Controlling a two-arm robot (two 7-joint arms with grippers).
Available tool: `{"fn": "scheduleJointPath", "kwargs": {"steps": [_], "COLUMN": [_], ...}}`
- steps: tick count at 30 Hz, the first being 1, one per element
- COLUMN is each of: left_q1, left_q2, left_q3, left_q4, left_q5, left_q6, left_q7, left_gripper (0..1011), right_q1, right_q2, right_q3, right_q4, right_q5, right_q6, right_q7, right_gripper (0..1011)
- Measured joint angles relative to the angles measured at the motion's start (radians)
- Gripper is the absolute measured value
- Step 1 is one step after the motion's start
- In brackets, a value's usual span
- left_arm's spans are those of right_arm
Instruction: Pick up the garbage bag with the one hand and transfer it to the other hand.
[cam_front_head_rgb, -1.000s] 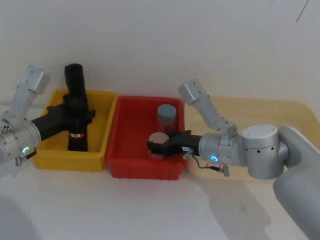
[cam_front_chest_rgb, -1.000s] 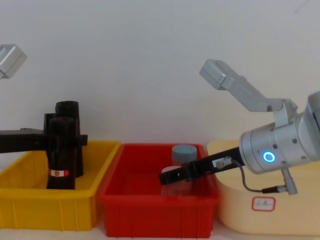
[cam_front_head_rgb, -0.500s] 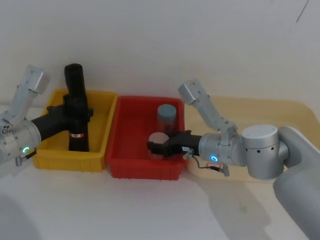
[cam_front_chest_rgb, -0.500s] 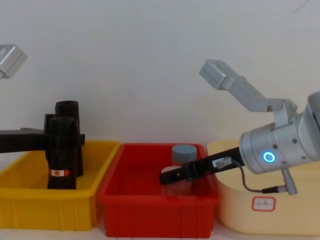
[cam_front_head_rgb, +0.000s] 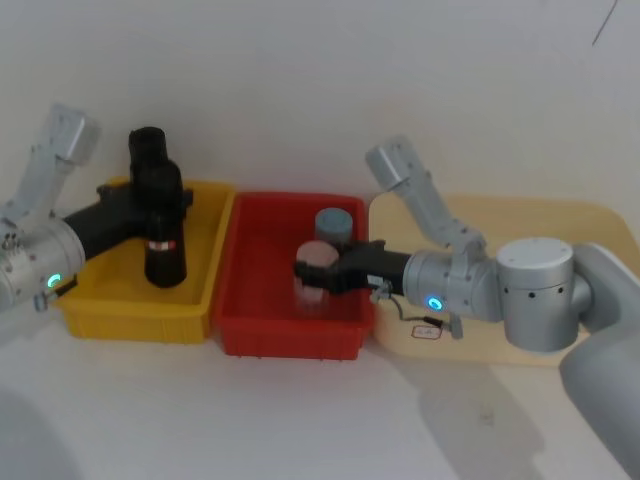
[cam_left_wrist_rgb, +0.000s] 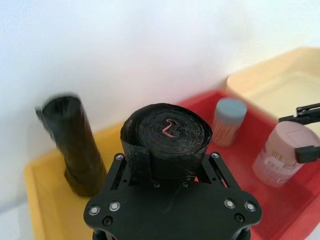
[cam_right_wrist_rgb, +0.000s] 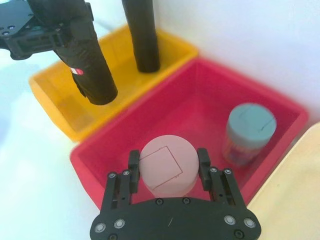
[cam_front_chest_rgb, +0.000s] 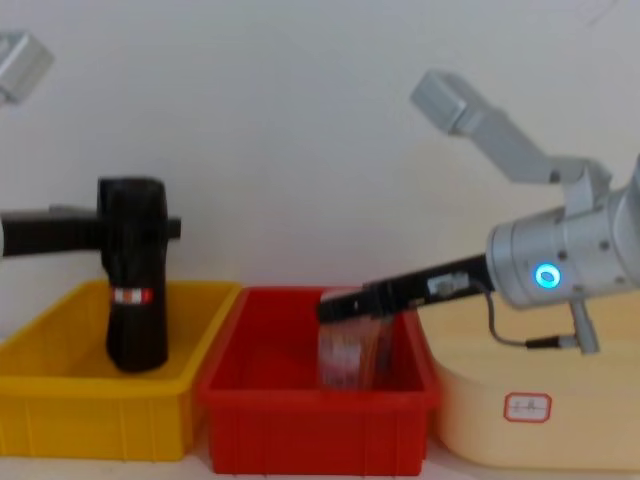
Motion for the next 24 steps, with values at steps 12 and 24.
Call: {"fn": "scheduleJointPath", "kwargs": {"steps": [12,24], "left_q1": [-0.018,-0.092], "left_q2": [0.019,-0.006], "left_q3": [-0.028,-0.013], "left_q4": [-0.142,-0.138], "left_q5": [-0.018,-0.043], "left_q6": [0.014,-0.013], "left_q7": [0.011,-0.038], "left_gripper": [429,429], "right_q1": [-0.045,-0.096], "right_q2": [0.049,0.103], "right_q3": [0.076,0.168], "right_q4": [-0.189,-0.357], "right_q5": [0.027,0.026], "right_q6": [-0.040,-0.050], "right_q7": [-0.045,-0.134], "right_gripper": [664,663]}}
